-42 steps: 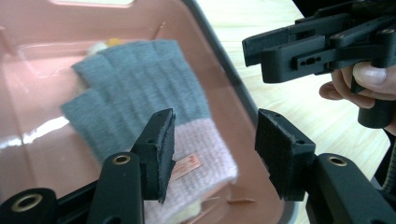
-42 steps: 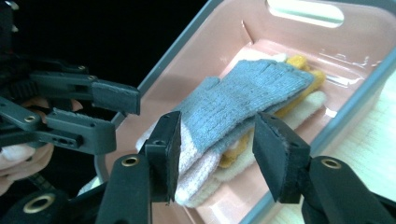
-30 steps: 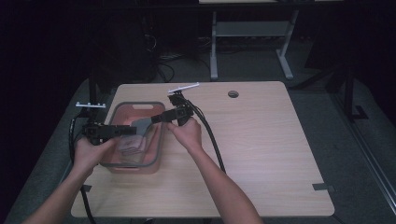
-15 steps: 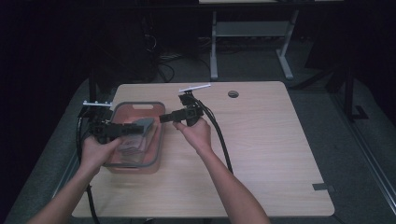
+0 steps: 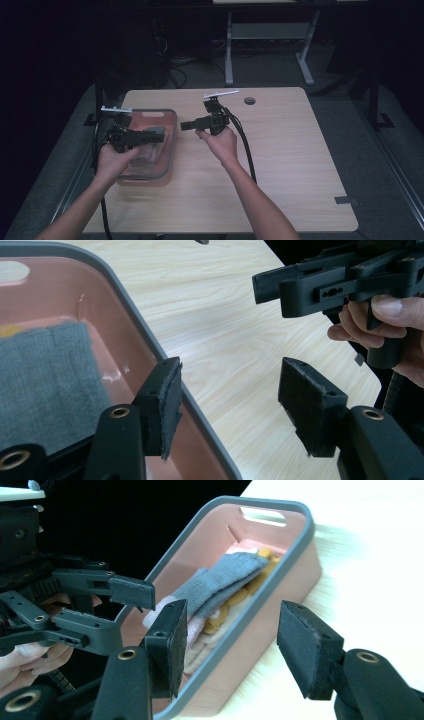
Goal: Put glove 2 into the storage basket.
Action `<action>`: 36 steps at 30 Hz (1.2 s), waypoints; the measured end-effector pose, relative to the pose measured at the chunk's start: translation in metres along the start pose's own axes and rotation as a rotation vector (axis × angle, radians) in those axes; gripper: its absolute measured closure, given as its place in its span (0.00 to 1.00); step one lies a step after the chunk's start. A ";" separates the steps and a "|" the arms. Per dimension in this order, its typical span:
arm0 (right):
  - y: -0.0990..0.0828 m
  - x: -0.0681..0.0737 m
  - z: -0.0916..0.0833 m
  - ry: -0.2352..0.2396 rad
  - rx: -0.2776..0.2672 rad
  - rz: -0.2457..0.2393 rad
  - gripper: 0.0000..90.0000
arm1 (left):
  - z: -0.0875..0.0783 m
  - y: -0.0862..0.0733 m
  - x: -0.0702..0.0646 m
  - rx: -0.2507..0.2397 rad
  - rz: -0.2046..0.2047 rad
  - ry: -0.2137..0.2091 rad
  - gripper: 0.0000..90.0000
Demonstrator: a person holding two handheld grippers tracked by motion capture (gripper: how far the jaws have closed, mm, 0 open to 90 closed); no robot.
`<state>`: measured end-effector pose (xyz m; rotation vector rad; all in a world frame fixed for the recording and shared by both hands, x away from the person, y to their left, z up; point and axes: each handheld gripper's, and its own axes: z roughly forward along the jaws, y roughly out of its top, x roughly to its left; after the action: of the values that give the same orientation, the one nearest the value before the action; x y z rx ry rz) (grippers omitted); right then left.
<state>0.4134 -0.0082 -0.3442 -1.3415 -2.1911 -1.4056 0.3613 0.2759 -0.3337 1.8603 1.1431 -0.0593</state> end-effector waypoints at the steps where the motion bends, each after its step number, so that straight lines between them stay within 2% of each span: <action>1: 0.000 -0.001 -0.002 -0.001 -0.001 0.002 0.50 | 0.001 0.000 -0.001 0.003 0.001 -0.002 0.46; 6: -0.003 -0.008 -0.013 -0.011 -0.014 0.011 0.50 | 0.008 0.002 -0.006 0.006 0.008 -0.012 0.45; 8: -0.004 -0.011 -0.017 -0.019 -0.019 0.010 0.50 | 0.010 0.003 -0.007 0.010 0.024 -0.015 0.45; 9: -0.005 -0.012 -0.020 -0.021 -0.019 0.013 0.50 | 0.012 0.003 -0.009 0.008 0.012 -0.017 0.45; 10: -0.005 -0.013 -0.022 -0.024 -0.023 0.016 0.50 | 0.012 0.003 -0.010 0.014 0.026 -0.020 0.44; 21: -0.010 -0.024 -0.050 -0.050 -0.056 0.030 0.49 | 0.025 0.006 -0.020 0.019 0.031 -0.031 0.41; 36: -0.023 -0.042 -0.073 -0.066 -0.068 0.061 0.47 | 0.041 0.008 -0.034 0.025 0.050 -0.053 0.37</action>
<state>0.3992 -0.0942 -0.3457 -1.4850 -2.1414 -1.4452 0.3639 0.2225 -0.3362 1.8974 1.0637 -0.0939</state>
